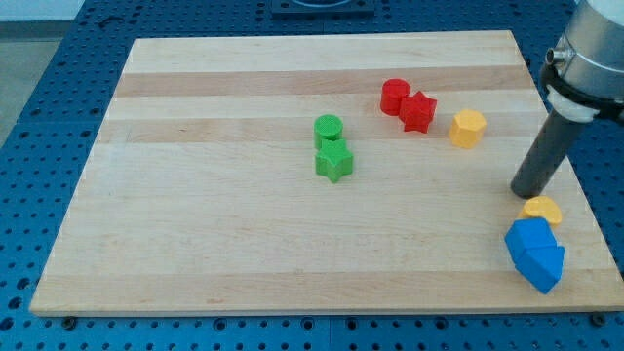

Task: Slide the yellow hexagon a bit up

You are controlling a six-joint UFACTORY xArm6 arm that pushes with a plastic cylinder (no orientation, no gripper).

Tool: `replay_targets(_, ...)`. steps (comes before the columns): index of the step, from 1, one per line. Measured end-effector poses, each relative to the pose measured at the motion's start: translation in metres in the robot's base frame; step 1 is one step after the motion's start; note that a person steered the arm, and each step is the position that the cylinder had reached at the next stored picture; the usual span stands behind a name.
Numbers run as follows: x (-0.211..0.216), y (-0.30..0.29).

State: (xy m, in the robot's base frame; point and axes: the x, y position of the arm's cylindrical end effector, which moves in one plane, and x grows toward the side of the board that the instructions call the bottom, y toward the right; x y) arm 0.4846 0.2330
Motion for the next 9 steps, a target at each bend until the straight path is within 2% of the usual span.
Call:
replay_targets(2, -0.139, 0.042)
replay_targets(4, -0.148, 0.034)
replay_targets(5, -0.151, -0.006)
replay_targets(6, -0.151, -0.006)
replay_targets(7, -0.151, -0.04)
replay_targets(9, -0.108, -0.038)
